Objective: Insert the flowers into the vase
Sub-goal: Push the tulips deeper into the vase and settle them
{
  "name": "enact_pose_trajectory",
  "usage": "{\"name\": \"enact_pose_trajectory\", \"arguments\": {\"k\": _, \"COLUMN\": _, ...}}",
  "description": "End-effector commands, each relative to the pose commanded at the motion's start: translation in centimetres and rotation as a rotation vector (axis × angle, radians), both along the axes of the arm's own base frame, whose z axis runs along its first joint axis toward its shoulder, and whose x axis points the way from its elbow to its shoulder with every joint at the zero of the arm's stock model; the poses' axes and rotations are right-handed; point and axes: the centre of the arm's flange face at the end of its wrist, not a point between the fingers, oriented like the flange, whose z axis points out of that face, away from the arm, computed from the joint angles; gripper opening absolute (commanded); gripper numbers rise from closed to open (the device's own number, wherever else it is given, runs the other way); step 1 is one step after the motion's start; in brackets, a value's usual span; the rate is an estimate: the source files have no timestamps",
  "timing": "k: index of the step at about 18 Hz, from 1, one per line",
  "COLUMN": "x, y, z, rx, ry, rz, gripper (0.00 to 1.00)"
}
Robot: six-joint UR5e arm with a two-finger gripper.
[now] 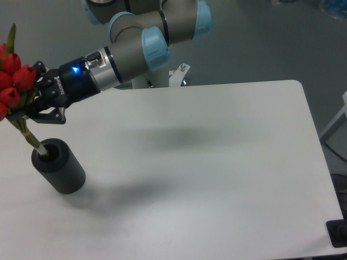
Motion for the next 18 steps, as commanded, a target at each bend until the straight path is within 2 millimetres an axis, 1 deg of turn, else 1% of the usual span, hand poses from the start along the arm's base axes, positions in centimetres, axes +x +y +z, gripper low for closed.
{"name": "enact_pose_trajectory", "arguments": {"k": 3, "x": 0.0, "y": -0.2, "z": -0.6, "rx": -0.004, "ry": -0.001, "rz": 0.001, "gripper": 0.34}}
{"name": "enact_pose_trajectory", "arguments": {"k": 5, "x": 0.3, "y": -0.5, "z": -2.0, "rx": 0.001, "ry": 0.007, "rz": -0.006, "gripper": 0.34}}
{"name": "enact_pose_trajectory", "arguments": {"k": 8, "x": 0.7, "y": -0.9, "z": -3.7, "rx": -0.007, "ry": 0.004, "rz": -0.011, "gripper": 0.34}}
{"name": "enact_pose_trajectory", "arguments": {"k": 10, "x": 0.3, "y": -0.9, "z": -4.5, "rx": -0.02, "ry": -0.003, "rz": -0.004, "gripper": 0.35}}
{"name": "enact_pose_trajectory", "arguments": {"k": 11, "x": 0.1, "y": -0.7, "z": -5.3, "rx": -0.032, "ry": -0.011, "rz": -0.004, "gripper": 0.35}}
{"name": "enact_pose_trajectory", "arguments": {"k": 12, "x": 0.0, "y": -0.5, "z": -5.5, "rx": -0.033, "ry": -0.009, "rz": -0.006, "gripper": 0.35}}
{"name": "enact_pose_trajectory", "arguments": {"k": 15, "x": -0.7, "y": 0.2, "z": -7.7, "rx": -0.059, "ry": -0.031, "rz": -0.007, "gripper": 0.35}}
{"name": "enact_pose_trajectory", "arguments": {"k": 18, "x": -1.2, "y": 0.9, "z": -10.7, "rx": -0.059, "ry": -0.028, "rz": -0.02, "gripper": 0.36}}
